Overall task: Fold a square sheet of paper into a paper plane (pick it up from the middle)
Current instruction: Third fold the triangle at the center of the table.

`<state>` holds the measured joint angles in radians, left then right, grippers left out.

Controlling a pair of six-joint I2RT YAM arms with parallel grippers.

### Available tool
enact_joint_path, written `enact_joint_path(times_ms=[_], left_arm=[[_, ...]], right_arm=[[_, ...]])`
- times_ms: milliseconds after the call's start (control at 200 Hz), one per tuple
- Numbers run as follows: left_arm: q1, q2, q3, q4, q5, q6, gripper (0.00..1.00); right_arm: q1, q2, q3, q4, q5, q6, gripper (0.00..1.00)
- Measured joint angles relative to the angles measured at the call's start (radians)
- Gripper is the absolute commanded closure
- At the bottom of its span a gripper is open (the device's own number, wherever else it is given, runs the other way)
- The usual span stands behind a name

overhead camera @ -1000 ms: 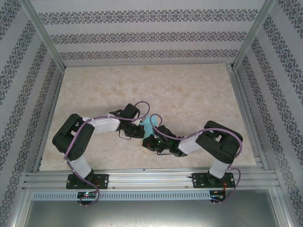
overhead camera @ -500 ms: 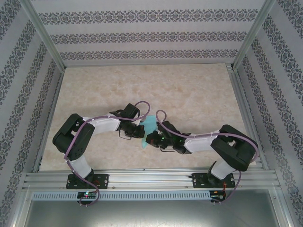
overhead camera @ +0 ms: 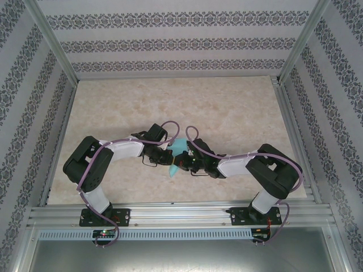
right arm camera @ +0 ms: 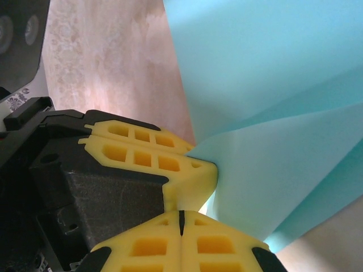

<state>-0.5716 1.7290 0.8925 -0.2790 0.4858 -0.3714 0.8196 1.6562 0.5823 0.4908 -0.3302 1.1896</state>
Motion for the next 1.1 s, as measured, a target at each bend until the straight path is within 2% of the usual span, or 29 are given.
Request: enact_joint_path(times_ms=[260,525,834,1099], left_arm=[[0.017,0.0,0.006,-0.01,-0.019,0.001,0.92],[0.017,0.0,0.01,-0.014,-0.023,0.001,0.92],[0.015,0.002,0.011,-0.013,-0.016,0.004,0.92],[0.015,0.005,0.014,-0.013,-0.015,0.005,0.92]], right_arm=[[-0.008,0.059,-0.024,0.149,-0.013,0.009,0.97],[-0.011,0.059,-0.038,0.18,-0.015,0.01,0.96],[0.002,-0.037,-0.076,0.055,0.003,0.004,0.98],[0.021,0.024,-0.042,0.063,-0.003,0.005,0.98]])
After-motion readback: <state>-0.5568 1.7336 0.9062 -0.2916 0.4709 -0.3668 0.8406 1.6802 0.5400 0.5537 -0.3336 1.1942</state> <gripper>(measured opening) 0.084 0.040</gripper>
